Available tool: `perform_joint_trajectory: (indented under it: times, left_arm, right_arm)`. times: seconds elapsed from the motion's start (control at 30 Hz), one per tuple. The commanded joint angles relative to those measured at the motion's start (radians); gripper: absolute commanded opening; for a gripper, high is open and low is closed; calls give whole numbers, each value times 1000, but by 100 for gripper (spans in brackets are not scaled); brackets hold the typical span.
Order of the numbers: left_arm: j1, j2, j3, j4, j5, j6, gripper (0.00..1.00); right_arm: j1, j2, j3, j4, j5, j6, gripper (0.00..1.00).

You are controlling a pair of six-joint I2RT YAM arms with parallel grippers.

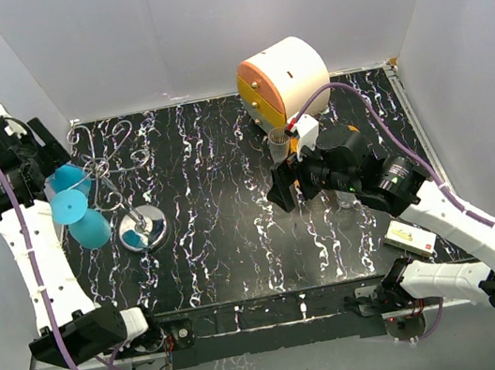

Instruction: Take the wine glass off the wine glass rack

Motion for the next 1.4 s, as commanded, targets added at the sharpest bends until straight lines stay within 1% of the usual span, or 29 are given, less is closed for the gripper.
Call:
perform_joint_trajectory:
  times: [0.0,0.13,0.3,0.47,0.83,1.1,1.27,1.37]
  left_arm:
    - [4,3,61,27,-101,4,66]
    - [4,7,51,40,-70,0,66]
    - [4,-23,33,61,53,8,67]
    - [3,-50,13,40,88,30,66]
    - [4,-112,-18,-4,62,34,65]
    - [4,-168,-78,6,84,44,64]
    - [4,-179,-94,-7,15,37,64]
    - [4,-182,-95,-24,-74,19,63]
  right_arm:
    - [4,-3,24,69,0,3,98]
    - [4,-2,23,70,2,2,98]
    - [5,0,22,71,2,1,98]
    - [5,1,22,73,-3,1,98]
    - [11,-4,23,69,-11,1,98]
    - [20,-10,20,65,-14,2,98]
    - [21,-9,22,64,-16,3,98]
    - [22,-8,24,62,-17,4,98]
